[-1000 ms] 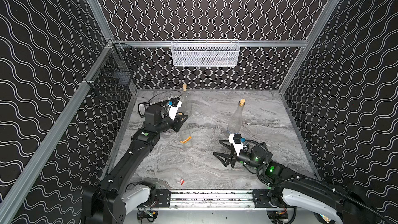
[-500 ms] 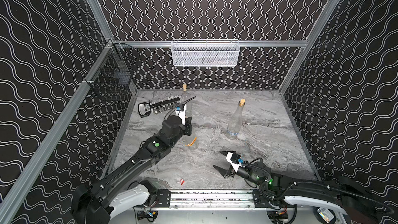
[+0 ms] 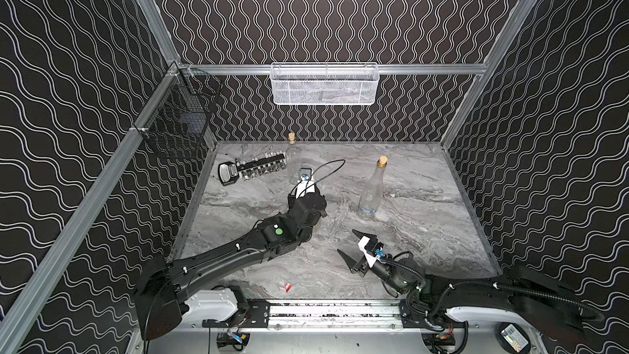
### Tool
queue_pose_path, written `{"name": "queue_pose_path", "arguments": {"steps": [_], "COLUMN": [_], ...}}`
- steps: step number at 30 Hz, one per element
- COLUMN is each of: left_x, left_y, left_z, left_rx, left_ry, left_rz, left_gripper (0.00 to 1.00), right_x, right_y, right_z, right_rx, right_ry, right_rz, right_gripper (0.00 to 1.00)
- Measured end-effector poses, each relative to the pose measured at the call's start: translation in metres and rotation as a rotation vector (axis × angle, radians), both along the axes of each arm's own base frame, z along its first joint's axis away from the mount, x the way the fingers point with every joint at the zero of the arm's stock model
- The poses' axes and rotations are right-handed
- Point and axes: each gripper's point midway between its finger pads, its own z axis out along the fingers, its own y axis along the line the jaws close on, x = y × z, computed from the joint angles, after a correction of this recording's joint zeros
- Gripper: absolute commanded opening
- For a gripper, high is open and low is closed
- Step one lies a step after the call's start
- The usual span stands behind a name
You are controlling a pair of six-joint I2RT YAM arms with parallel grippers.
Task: Remove the label from the bottle
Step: Adjust the bottle at the center of the board.
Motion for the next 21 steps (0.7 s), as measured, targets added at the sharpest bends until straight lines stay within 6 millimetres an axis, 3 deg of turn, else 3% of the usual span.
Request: {"name": "queue_pose_path", "arguments": {"steps": [7, 12, 21], "left_x": [0.004, 0.005, 0.004], "left_y": [-0.014, -0.021, -0.022], "left_z": [-0.012, -0.016, -0.009], "left_rx": [0.019, 0.035, 0.039], "left_ry": [0.033, 0.045, 0.033], "left_rz": [-0.032, -0.061, -0.088], "left_gripper": [0.22, 0.51, 0.85], "right_x": [0.0, 0.001, 0.001], "right_y": [-0.004, -0.005, -0.006], "right_z": [0.01, 0.009, 0.009], "right_rx": [0.042, 0.042, 0.039], "right_ry": [0.0, 0.006, 0.006], "right_rz": [-0.011, -0.017, -0.017], "right_gripper": [0.78, 0.78, 0.78]}}
